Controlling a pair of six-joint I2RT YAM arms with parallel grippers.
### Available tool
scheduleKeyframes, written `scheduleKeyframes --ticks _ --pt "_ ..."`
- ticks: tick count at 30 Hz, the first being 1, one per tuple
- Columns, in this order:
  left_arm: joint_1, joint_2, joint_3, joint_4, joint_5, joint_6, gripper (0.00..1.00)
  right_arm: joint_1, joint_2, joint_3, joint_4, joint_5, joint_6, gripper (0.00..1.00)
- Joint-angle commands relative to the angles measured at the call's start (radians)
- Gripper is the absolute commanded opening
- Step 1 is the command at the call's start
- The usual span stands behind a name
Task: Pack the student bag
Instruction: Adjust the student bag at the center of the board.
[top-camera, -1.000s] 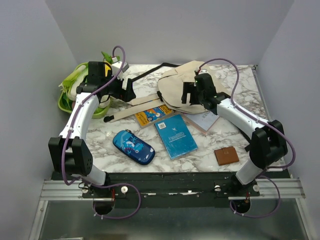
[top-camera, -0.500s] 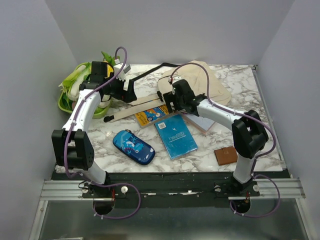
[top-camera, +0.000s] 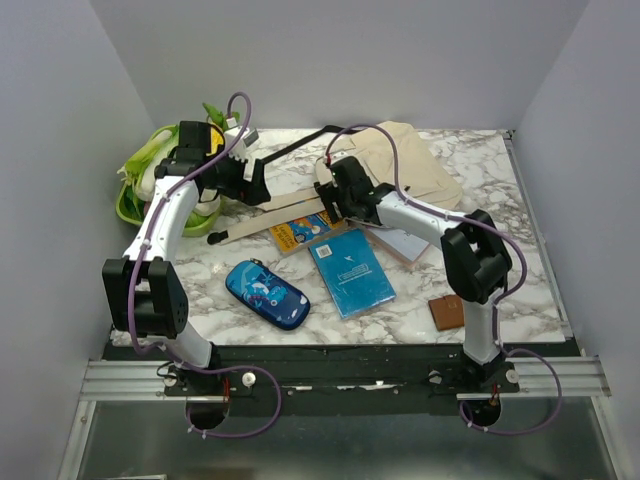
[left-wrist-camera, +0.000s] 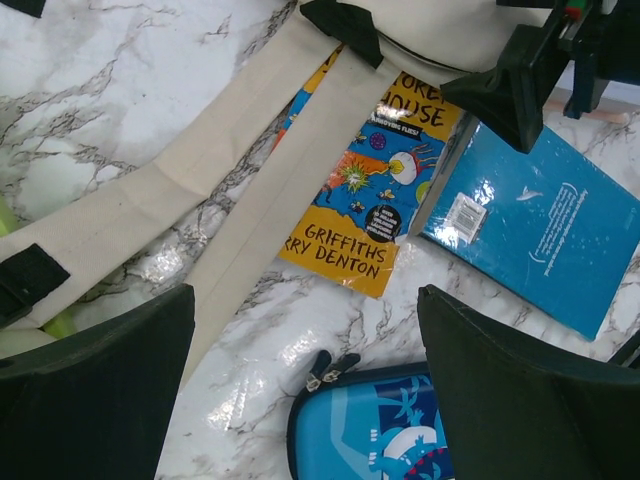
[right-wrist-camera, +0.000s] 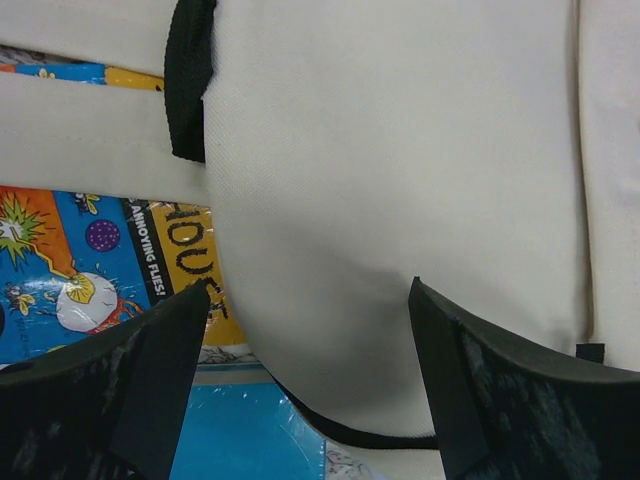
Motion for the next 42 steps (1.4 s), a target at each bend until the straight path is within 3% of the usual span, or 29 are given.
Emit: scheduleKeyframes --ticks 1,5,11,14,18,19,24,31,36,42 --pt "0.011 0.017 0.049 -0.044 0.041 0.024 0.99 0.01 0.065 0.061 -0.063 0.029 -0.009 0.88" --pt "0.019 0.018 0.06 -0.051 0.044 0.027 0.99 0.01 0.109 0.118 -0.102 0.039 0.006 0.8" --pt "0.026 0.011 0.043 -0.054 0.049 0.035 0.99 0.01 0.105 0.158 -0.116 0.068 -0.003 0.52" --pt "0.029 0.008 0.027 -0.051 0.05 0.038 0.99 0.01 0.085 0.172 -0.108 0.094 -0.015 0.35" --pt "0.031 0.003 0.014 -0.048 0.056 0.041 0.99 0.01 0.056 0.239 -0.091 0.183 -0.103 0.03" --pt "0.031 0.001 0.008 -0.048 0.055 0.044 0.99 0.01 0.04 0.25 -0.076 0.202 -0.121 0.01" --pt "0.058 -0.014 -0.015 -0.048 0.059 0.053 0.99 0.01 -0.015 0.334 -0.004 0.292 -0.27 0.01" --pt "0.08 -0.031 -0.035 -0.05 0.067 0.064 0.99 0.048 -0.11 0.354 0.132 0.277 -0.435 0.01" --pt "0.091 -0.031 -0.032 -0.048 0.081 0.057 0.99 0.181 -0.21 0.169 0.275 0.308 -0.635 0.01" --pt "0.095 -0.031 -0.035 -0.045 0.089 0.055 0.99 0.318 -0.374 -0.086 0.311 0.318 -0.56 0.01"
